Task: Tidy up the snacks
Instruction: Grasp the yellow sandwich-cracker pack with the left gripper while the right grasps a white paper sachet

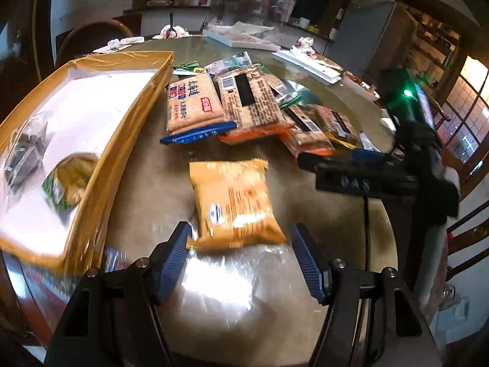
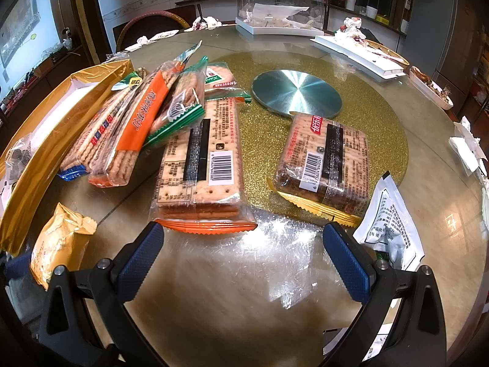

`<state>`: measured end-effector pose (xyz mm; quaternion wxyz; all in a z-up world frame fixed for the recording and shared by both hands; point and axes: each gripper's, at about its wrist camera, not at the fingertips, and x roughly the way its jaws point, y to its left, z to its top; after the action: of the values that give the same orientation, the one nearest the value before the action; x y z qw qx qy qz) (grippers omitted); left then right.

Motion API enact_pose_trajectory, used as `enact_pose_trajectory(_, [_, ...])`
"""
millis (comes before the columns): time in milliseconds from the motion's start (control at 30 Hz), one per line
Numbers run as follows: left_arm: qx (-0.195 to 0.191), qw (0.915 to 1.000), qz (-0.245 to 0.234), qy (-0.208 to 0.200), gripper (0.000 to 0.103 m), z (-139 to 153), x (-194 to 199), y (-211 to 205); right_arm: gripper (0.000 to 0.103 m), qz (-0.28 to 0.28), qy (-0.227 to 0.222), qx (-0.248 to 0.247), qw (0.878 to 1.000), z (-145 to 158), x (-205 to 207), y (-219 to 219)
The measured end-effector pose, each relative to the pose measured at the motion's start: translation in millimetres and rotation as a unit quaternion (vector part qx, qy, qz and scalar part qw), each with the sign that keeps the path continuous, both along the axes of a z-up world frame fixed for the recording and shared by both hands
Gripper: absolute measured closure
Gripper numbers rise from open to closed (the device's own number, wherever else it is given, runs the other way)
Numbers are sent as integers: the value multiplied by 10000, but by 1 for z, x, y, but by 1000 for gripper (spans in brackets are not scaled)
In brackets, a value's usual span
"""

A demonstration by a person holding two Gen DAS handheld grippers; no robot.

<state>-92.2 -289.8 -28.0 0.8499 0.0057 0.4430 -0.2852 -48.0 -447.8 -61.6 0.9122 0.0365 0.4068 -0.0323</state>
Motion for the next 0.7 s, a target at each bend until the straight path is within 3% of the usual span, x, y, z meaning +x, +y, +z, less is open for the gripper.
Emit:
enact_pose_trajectory(167, [-144,9998,-79,-77,36,0,-14,7,0,0,0,-1,10000,0,0,0])
enact_pose_trajectory(400, [-348,9992,108,188,36,2,-11,8,0,2,-2,1,10000,0,0,0])
enact_pose_trajectory(700, [-50,9997,255,34,36,1,-9,-4,0,4,-4,2,10000,0,0,0])
